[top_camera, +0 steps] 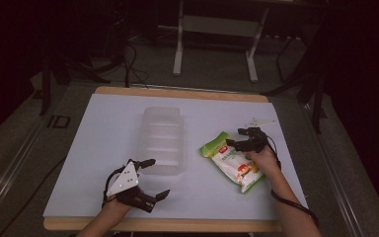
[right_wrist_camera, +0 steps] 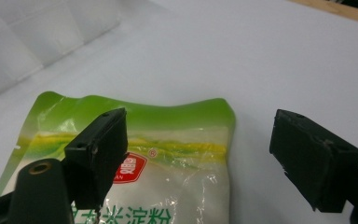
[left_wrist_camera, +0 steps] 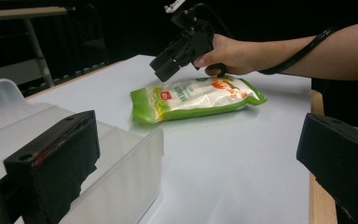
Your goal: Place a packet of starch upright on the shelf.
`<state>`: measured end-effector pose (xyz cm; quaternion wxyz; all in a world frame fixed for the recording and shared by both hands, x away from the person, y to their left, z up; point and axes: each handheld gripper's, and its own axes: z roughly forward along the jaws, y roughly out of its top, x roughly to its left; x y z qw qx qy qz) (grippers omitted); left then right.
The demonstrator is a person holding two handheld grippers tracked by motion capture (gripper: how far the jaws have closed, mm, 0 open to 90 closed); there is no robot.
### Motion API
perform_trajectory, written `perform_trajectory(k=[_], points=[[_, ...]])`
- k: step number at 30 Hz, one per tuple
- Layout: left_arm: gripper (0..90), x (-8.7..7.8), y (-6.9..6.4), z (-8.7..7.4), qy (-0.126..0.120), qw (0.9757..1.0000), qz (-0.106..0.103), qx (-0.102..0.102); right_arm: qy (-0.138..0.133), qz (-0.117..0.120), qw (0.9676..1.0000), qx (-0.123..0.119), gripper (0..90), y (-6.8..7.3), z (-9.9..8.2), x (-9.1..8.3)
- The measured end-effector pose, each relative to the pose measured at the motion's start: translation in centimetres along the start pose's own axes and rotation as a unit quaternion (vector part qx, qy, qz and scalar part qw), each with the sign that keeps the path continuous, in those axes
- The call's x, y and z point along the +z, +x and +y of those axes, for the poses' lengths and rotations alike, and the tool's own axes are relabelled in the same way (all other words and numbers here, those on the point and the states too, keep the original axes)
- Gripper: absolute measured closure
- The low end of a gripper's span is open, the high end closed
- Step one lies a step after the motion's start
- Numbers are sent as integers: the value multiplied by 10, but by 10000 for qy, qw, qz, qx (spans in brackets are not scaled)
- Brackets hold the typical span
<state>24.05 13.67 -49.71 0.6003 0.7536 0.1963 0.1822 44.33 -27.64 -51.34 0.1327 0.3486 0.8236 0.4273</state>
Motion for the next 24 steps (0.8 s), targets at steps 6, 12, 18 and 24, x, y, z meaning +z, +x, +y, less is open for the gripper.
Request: perform_trajectory(k=[6, 12, 18, 24], points=[[0, 0, -1, 0, 19, 10000, -4, 19, 313, -132, 9994, -103, 189, 4, -7, 10], [0, 1, 0, -1, 25, 10000, -12, -1, 425, -116, 9990, -33, 189, 4, -8, 12], [0, 2, -2, -1, 58, 10000, -32, 17, 288, -186, 9994, -73, 212, 8, -15, 9], [0, 4, -3, -1, 107, 9999, -48, 44, 514, -13, 9987, 48, 235, 6, -14, 13]])
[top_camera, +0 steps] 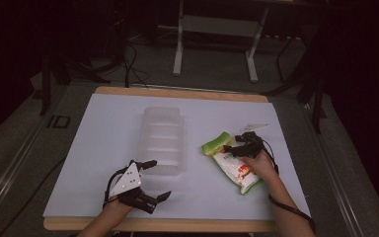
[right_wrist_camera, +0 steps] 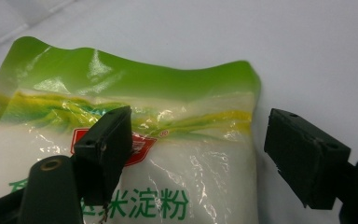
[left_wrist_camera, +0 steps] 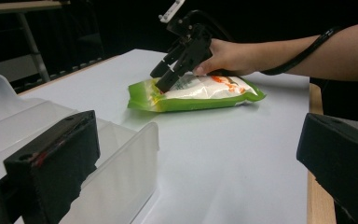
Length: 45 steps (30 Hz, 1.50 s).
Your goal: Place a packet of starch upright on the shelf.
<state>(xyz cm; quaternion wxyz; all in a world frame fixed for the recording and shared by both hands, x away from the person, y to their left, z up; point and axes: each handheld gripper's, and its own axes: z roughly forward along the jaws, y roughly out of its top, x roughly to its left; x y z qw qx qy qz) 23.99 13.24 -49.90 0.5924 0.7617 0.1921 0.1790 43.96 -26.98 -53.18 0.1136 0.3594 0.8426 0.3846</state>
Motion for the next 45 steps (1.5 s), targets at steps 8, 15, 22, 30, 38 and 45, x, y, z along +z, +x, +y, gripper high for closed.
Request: perform_trajectory(k=[8, 15, 22, 30, 38, 45], points=[[0, 1, 0, 0, 7, 10000, -2, 10, 179, 215, 9995, 114, 497, -2, 2, 2], [0, 2, 0, 0, 19, 10000, -9, 10, 81, -191, 9997, -91, 863, 3, 0, -3], [0, 0, 1, 0, -7, 10000, 9, -20, -22, -267, 9994, -206, 879, 7, 2, -9], [0, 0, 1, 1, -13, 10000, 14, -15, -441, -226, 9987, -135, 880, 10, 5, -31], [0, 1, 0, 1, -8, 10000, 0, -4, -837, -226, 9958, -293, 881, 23, 10, -59], [0, 2, -1, 1, -7, 10000, -12, 9, -1070, -218, 9929, -470, 881, 37, 14, -78]])
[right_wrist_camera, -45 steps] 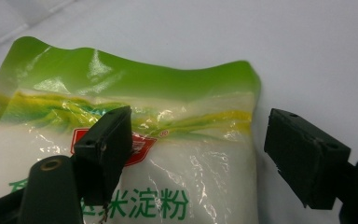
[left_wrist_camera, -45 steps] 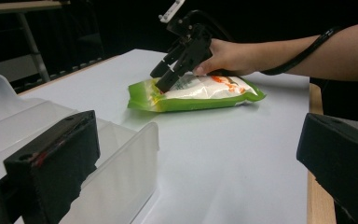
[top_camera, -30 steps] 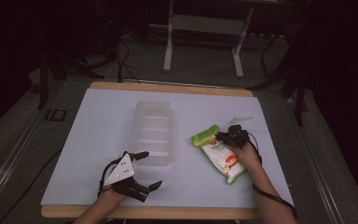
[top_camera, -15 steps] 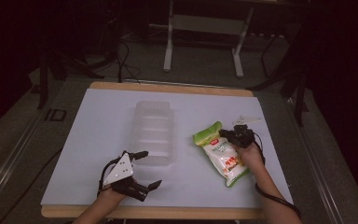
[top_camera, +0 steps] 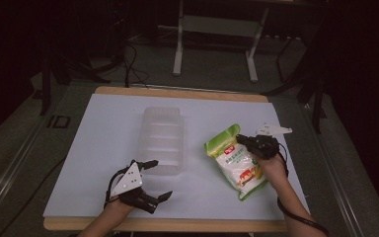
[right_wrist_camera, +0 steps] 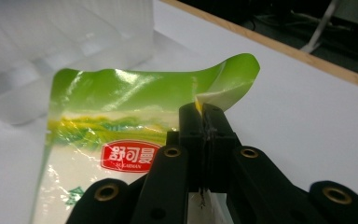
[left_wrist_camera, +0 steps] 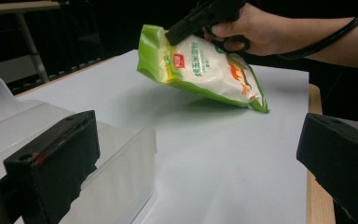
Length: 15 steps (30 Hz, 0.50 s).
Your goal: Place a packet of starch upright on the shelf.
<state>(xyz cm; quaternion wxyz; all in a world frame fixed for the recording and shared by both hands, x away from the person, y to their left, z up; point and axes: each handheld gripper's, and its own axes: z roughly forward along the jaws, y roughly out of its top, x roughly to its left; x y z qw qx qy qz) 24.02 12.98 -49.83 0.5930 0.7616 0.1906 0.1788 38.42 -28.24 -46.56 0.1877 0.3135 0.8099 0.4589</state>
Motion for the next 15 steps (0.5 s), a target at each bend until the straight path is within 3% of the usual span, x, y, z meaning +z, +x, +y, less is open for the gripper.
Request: perform_trajectory(k=[15], points=[[0, 4, -5, 0, 14, 10000, -44, 16, -501, 224, 9981, -283, 882, 33, 14, -38]])
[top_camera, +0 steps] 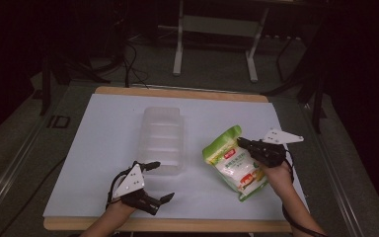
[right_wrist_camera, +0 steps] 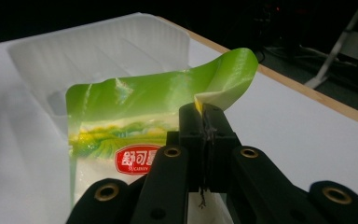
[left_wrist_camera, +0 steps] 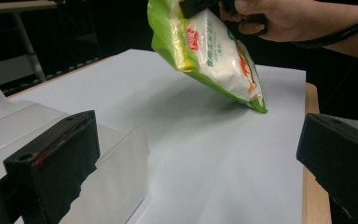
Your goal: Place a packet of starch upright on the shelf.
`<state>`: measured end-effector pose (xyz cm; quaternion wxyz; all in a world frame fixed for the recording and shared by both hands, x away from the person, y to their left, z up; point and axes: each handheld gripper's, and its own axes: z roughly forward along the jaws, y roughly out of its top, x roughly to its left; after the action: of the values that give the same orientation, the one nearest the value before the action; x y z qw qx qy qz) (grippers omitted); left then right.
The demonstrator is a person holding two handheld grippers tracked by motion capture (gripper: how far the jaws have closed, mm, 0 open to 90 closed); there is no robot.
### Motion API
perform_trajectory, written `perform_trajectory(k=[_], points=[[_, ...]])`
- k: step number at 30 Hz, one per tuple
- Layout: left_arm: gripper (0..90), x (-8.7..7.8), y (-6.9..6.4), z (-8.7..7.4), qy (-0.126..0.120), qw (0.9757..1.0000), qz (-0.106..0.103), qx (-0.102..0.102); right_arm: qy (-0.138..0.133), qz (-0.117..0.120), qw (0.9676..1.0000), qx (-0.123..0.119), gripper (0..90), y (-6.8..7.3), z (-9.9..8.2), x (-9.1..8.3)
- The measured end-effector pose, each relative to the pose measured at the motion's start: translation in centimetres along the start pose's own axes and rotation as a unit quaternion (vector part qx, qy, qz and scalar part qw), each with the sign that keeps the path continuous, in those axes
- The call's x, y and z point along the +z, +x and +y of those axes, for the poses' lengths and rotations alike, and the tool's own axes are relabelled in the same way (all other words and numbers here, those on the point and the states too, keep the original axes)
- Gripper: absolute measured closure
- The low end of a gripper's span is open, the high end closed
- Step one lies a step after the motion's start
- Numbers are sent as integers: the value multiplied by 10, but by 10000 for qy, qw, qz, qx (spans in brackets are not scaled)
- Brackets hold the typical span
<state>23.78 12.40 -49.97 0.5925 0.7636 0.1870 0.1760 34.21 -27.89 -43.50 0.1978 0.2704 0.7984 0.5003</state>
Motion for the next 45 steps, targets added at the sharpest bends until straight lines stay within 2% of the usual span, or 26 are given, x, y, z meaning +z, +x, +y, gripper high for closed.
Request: perform_trajectory(k=[9, 16, 18, 19, 20, 21, 22, 23, 26, 27, 29, 30, 31, 32, 33, 34, 35, 40, 41, 42, 43, 44, 45], points=[[0, 5, -6, 1, 32, 10000, -34, 53, -408, 222, 9989, -31, 883, 20, 13, -25], [0, 8, -13, 7, -75, 9999, 69, 104, -689, 190, 9974, -79, 883, 25, 26, -40], [0, 11, -15, 11, -121, 9999, 76, 37, -800, 206, 9965, -121, 883, 30, 33, -43], [0, 14, -16, 14, -159, 9998, 51, -73, -839, 221, 9961, -149, 883, 32, 36, -44], [0, 14, -16, 14, -159, 9998, 51, -73, -839, 221, 9961, -149, 883, 32, 36, -44], [0, 17, -17, 18, -172, 9996, 35, -202, -875, 286, 9955, -203, 883, 38, 42, -45], [0, 17, -17, 18, -172, 9996, 35, -202, -875, 286, 9955, -203, 883, 38, 42, -45], [0, 19, -18, 24, -236, 9991, -9, -351, -955, 369, 9946, -190, 883, 43, 46, -45], [0, 21, -18, 30, -272, 9986, -90, -440, -1045, 463, 9933, -160, 883, 48, 51, -45], [0, 24, -20, 38, -293, 9983, -128, -480, -1104, 517, 9923, -205, 883, 54, 56, -45], [0, 26, -21, 42, -298, 9984, -67, -476, -1153, 580, 9913, -248, 883, 59, 61, -44], [0, 28, -21, 44, -345, 9981, -95, -503, -1153, 580, 9913, -248, 883, 59, 61, -44], [0, 33, -20, 49, -449, 9971, -216, -570, -1180, 639, 9905, -285, 883, 64, 66, -42], [0, 33, -20, 49, -449, 9971, -216, -570, -1190, 654, 9903, -305, 883, 66, 68, -42], [0, 39, -20, 52, -505, 9967, -314, -559, -1213, 682, 9897, -330, 883, 68, 71, -41], [0, 39, -20, 52, -505, 9967, -314, -559, -1213, 682, 9897, -330, 883, 68, 71, -41], [0, 45, -22, 56, -505, 9973, -299, -438, -1245, 732, 9888, -371, 883, 72, 75, -40], [4, 56, -26, 62, -532, 9973, -356, -348, -1278, 827, 9873, -446, 883, 79, 81, -36], [26, 60, -28, 65, -584, 9975, -281, -265, -1275, 877, 9868, -485, 883, 83, 84, -34], [55, 60, -28, 65, -584, 9975, -281, -265, -1269, 877, 9867, -521, 883, 85, 86, -33], [75, 62, -29, 67, -643, 9975, -150, -240, -1267, 885, 9864, -556, 882, 86, 87, -32], [114, 62, -29, 67, -643, 9975, -150, -240, -1264, 903, 9863, -554, 882, 88, 87, -31], [174, 64, -28, 69, -745, 9968, -97, -270, -1275, 942, 9858, -560, 882, 89, 88, -29]])
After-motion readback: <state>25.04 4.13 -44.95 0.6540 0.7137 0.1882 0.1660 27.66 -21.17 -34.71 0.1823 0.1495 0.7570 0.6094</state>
